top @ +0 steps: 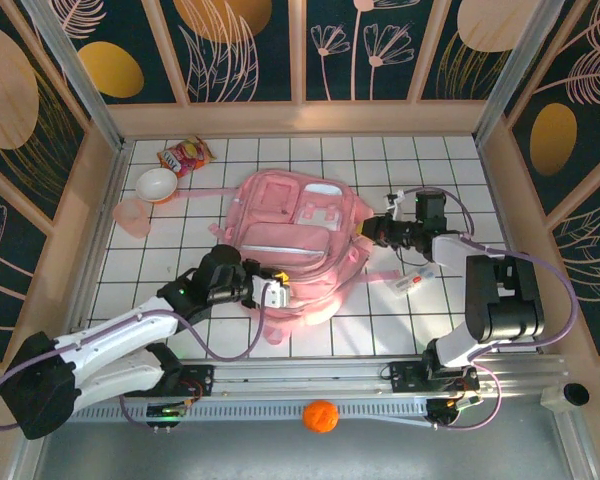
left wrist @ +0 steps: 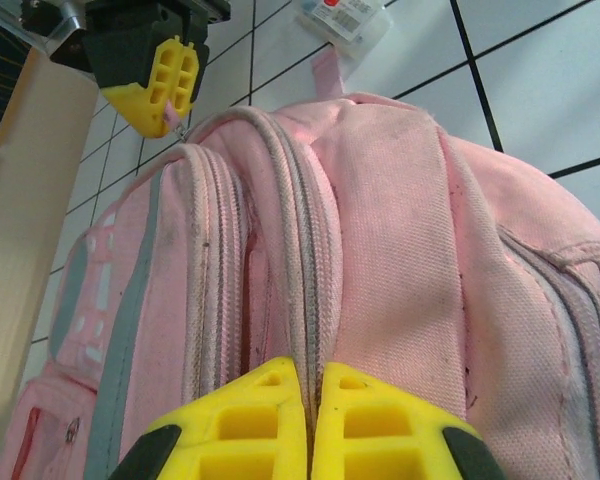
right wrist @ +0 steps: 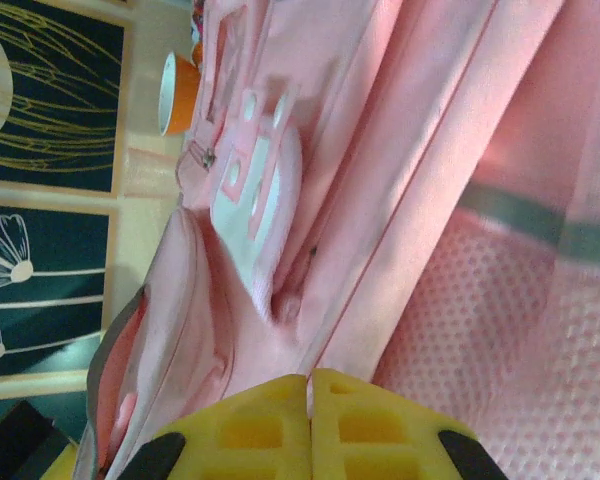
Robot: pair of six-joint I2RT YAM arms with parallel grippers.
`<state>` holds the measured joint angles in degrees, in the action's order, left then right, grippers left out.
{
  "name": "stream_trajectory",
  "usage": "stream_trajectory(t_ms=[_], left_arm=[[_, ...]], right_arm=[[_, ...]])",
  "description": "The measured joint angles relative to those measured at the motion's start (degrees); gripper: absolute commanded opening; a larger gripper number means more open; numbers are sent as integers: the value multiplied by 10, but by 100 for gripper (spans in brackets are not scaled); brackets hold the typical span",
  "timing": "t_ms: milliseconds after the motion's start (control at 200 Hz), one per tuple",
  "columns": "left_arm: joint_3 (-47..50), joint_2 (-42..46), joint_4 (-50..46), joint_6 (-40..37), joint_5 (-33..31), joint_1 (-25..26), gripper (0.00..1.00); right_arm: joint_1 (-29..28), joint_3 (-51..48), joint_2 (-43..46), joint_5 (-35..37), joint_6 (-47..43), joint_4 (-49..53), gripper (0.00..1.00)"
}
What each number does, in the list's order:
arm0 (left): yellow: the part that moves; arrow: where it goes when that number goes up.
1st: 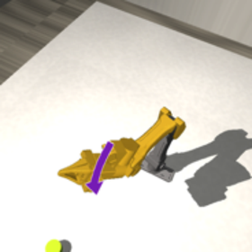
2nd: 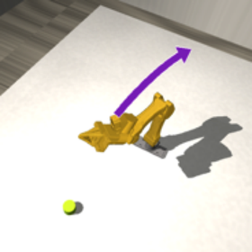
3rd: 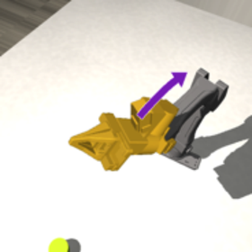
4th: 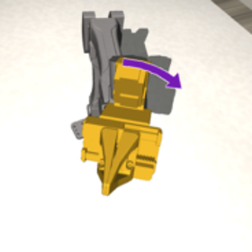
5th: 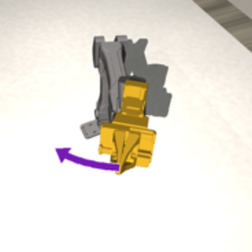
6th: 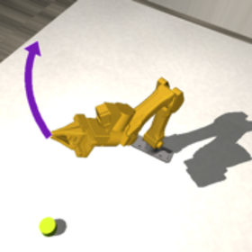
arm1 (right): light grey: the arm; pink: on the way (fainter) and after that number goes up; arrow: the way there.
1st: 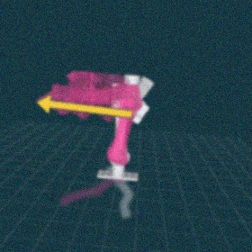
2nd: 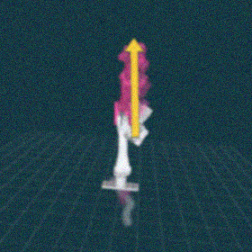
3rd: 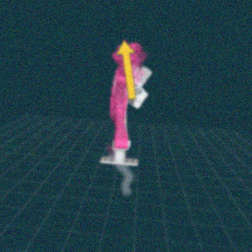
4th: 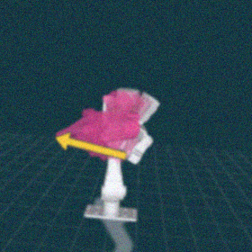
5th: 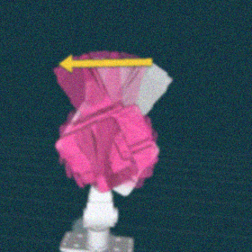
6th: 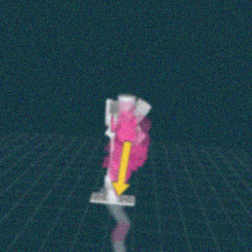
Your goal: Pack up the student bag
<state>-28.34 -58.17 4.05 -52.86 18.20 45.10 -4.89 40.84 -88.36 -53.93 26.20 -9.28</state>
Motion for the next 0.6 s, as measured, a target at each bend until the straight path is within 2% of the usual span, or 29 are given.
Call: stream_trajectory(t_ms=[10, 30, 80, 115, 160, 250, 365, 601], left_arm=[[0, 1, 0, 2, 0, 0, 0], [0, 3, 0, 5, 0, -1, 8], [0, 7, 1, 21, -1, -2, 39], [0, 11, -2, 38, 0, -2, 56], [1, 21, -7, 59, 2, -4, 66], [-2, 36, -7, 111, 10, -7, 75], [-20, 34, -7, 150, 10, -8, 76], [-70, -57, -27, 113, -36, -8, 76]], right_arm=[[0, 0, 0, 1, 0, 0, 0], [0, 0, 0, 1, 0, 0, 2], [0, -1, 5, 4, -2, 0, 19], [0, -3, 14, 21, -7, 1, 30], [9, -5, 32, 52, -13, 1, 40], [30, -10, 97, 110, -29, 9, 46], [24, -17, 193, 157, -56, 30, 50], [-29, -63, 348, 210, -157, 47, 53]])
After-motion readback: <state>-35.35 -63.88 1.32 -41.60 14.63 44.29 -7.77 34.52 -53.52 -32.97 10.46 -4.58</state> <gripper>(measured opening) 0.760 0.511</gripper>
